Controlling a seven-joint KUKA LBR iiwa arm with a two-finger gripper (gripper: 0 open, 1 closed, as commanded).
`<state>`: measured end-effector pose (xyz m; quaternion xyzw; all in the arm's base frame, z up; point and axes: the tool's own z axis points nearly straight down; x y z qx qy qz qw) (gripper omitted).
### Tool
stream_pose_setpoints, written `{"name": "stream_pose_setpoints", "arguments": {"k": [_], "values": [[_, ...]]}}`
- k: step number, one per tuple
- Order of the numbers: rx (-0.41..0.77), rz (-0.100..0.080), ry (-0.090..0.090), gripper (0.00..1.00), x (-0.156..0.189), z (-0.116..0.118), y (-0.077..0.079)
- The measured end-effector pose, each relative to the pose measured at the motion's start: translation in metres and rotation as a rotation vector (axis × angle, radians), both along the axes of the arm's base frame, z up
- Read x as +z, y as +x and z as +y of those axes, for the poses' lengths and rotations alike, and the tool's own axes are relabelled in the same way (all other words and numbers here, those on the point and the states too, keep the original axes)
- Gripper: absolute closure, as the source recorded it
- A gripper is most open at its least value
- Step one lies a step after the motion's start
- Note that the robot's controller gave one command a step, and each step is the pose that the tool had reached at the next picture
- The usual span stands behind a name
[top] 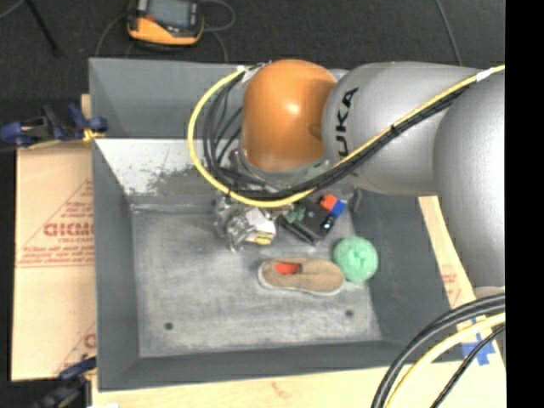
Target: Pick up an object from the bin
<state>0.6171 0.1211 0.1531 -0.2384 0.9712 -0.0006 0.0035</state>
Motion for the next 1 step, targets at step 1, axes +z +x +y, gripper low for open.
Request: {"name": "stream_pose_setpoints", "arguments": {"k": [1], "values": [[-0.002,-0.001,0.0,1.0,0.0082,-0.0002,0.0007]]}}
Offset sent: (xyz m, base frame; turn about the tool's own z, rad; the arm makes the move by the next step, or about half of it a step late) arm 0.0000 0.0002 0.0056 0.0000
